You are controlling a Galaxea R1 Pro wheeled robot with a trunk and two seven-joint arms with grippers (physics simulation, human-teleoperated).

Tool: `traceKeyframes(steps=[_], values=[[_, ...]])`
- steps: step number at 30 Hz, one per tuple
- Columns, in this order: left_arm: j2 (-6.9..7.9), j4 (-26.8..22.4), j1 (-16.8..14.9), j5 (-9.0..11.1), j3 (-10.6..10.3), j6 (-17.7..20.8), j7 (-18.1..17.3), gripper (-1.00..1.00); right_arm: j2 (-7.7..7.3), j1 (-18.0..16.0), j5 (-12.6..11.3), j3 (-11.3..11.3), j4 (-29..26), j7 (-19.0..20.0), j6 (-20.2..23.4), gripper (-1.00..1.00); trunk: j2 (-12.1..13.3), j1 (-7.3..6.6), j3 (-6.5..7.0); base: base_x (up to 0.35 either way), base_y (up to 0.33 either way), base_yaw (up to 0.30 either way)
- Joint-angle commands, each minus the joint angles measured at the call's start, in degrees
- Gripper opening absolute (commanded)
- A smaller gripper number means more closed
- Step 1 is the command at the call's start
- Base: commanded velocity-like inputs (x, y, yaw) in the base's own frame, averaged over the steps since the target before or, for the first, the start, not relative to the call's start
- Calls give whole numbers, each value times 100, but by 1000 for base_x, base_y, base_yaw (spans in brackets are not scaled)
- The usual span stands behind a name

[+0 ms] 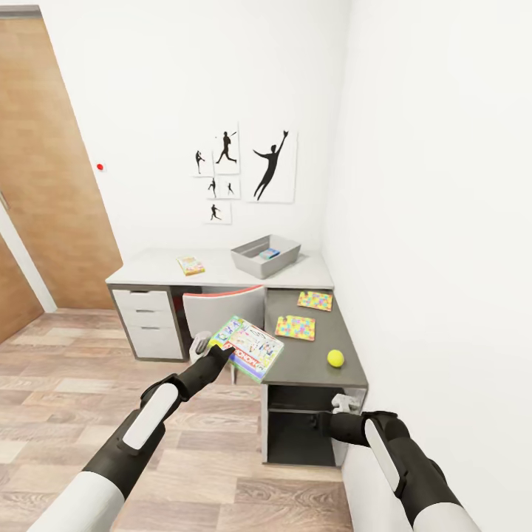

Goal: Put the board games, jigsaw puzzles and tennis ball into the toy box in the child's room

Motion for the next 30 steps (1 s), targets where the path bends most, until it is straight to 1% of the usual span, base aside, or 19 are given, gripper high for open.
traceKeyframes(steps=[1,11,30], values=[[4,-2,-6,44,-7,12,-7,-100,-2,-5,-17,1,-4,5,28,100,-13,6,-13,193,-72,0],[5,-32,0,44,-7,11,-7,-100,0,-5,-17,1,0,5,28,100,-13,6,-13,76,-29,0],[5,-45,3,44,-6,11,-7,-100,-1,-5,-17,2,0,5,28,100,-13,6,-13,7,-3,0]])
